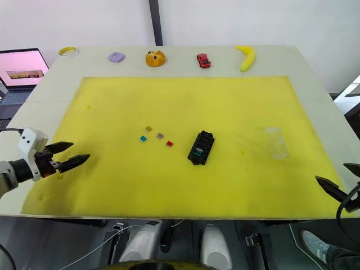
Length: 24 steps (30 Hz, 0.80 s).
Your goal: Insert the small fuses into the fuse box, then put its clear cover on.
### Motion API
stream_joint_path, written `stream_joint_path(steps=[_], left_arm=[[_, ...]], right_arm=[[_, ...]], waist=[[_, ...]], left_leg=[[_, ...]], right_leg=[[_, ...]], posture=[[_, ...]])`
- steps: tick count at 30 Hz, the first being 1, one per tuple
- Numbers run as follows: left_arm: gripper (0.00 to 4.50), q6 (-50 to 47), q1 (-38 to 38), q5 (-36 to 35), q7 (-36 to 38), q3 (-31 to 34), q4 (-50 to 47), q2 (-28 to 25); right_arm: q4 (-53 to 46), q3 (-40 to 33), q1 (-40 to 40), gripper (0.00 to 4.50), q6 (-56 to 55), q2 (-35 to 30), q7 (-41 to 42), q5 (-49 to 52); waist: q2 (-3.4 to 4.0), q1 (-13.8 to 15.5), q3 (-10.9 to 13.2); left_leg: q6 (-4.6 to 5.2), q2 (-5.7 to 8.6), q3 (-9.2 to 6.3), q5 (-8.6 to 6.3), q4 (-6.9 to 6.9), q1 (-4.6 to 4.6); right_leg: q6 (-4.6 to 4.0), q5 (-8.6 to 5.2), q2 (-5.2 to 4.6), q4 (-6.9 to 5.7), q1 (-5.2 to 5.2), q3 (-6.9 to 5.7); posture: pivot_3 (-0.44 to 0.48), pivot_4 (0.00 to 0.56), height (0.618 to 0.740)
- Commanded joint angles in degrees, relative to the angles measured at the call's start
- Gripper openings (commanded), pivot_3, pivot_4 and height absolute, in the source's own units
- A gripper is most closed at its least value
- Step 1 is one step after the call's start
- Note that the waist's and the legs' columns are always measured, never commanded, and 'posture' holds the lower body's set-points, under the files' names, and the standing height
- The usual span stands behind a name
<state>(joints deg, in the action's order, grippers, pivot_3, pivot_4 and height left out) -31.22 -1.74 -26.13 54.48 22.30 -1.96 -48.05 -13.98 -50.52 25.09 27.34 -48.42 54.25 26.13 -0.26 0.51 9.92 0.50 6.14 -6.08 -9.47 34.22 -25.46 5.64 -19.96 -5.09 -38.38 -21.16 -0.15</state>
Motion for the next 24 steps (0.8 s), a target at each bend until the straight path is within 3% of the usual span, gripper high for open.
stream_joint_path(steps=[1,7,14,18,24], left_arm=[[4.5,-3.47,-1.93,-3.64,-0.8,0.15,-4.25,0.35],[4.5,-17.68,-4.9,-14.82,-6.22,1.67,-11.59,3.46],[4.5,-38.29,-8.96,-36.96,-24.52,8.51,-15.47,14.11],[4.5,-40.74,-8.06,-45.77,-35.0,8.95,-16.68,20.47],[4.5,-38.28,-7.59,-50.64,-44.69,6.09,-16.71,27.06]], right_arm=[[-6.65,0.88,-2.11,4.44,2.14,-0.09,-1.56,3.22],[-19.14,6.26,-7.8,4.44,10.78,-0.29,-6.43,11.34],[-32.19,19.4,-18.68,4.44,19.21,-0.19,-14.7,24.83],[-34.36,27.49,-24.01,4.44,19.74,1.33,-17.83,28.03],[-33.04,35.94,-29.31,4.44,18.98,2.8,-19.76,26.83]], waist=[[0.01,0.13,0.0],[0.01,0.16,-0.01],[-0.04,0.04,-0.01],[-0.1,0.12,-0.02],[-0.14,0.33,-0.03]], left_leg=[[0.0,0.0,0.0,0.0,0.0,0.0],[0.02,0.01,0.0,0.01,0.01,-0.01],[0.04,0.01,-0.01,0.02,0.04,0.0],[0.05,0.02,-0.01,0.03,0.06,0.0],[0.05,0.04,-0.01,0.03,0.16,0.03]], right_leg=[[0.0,0.0,0.0,0.0,0.0,0.0],[0.14,0.08,0.0,0.01,0.01,0.0],[0.24,0.12,0.02,-0.01,0.02,-0.01],[0.26,0.13,0.02,-0.02,0.03,-0.02],[0.25,0.14,0.02,-0.02,0.11,-0.03]], posture=[[0.0,0.15,0.735],[0.0,0.15,0.735],[0.0,0.15,0.735],[0.0,0.15,0.735],[0.0,0.15,0.735]])
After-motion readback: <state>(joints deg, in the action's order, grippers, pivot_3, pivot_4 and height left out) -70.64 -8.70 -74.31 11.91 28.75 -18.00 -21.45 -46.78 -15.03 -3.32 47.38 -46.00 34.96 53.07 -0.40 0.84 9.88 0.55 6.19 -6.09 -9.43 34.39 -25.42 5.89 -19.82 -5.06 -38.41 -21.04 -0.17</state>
